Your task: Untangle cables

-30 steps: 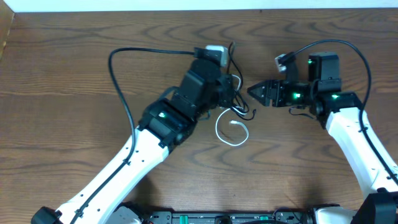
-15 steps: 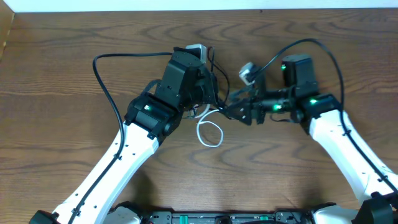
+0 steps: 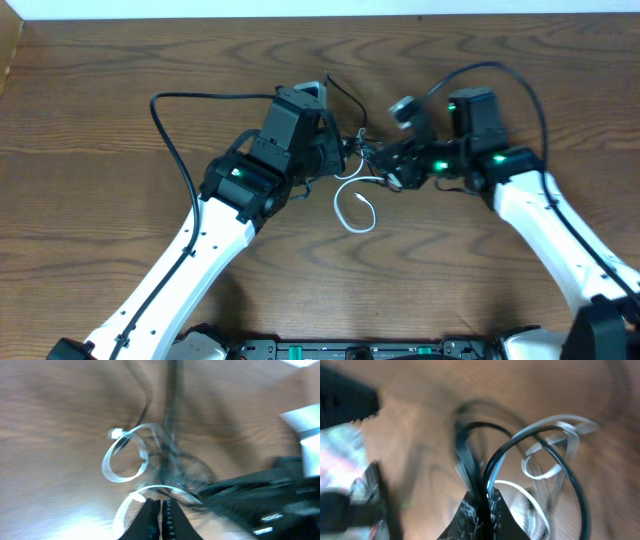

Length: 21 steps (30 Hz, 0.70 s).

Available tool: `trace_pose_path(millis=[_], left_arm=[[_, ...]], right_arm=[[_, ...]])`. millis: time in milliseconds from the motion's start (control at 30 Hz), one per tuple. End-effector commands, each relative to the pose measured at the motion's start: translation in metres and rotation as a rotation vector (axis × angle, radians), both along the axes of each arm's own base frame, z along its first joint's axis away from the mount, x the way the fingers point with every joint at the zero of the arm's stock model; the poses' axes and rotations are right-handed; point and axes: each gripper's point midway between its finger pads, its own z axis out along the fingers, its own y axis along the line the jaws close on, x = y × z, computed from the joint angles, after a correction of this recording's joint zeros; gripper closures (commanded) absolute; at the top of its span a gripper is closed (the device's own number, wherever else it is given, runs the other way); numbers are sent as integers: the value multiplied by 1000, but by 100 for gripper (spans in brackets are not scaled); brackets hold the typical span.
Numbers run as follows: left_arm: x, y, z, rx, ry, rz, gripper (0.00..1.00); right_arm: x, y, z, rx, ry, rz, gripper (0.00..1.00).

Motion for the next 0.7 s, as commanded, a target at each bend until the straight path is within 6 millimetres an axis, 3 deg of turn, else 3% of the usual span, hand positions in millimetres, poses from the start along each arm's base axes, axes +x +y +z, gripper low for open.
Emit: trace_pose_path(millis=[0,100,200,300,433,533,667], left_arm=[[8,31,4,114,-47,119,93],[9,44,0,181,-58,152,92],[13,55,1,225,-77,196,92],[14,53,1,211,-73,190,87],[3,15,-3,82,-15,11,83],[-4,-16,-8,9,6,-167,72],[-2,-48,-23,-70,35,-310,66]], right_arm=[[13,-32,19,1,9,-170,99],[8,-44,22,13,75,-231,99],[7,-57,9,-23,165,-326,99],[9,-69,0,-48,243,-444,99],[18,-67,7,35,308,-536,99],[27,-65,16,112,341,-600,99],[36,-64,26,204,402,-675,99]])
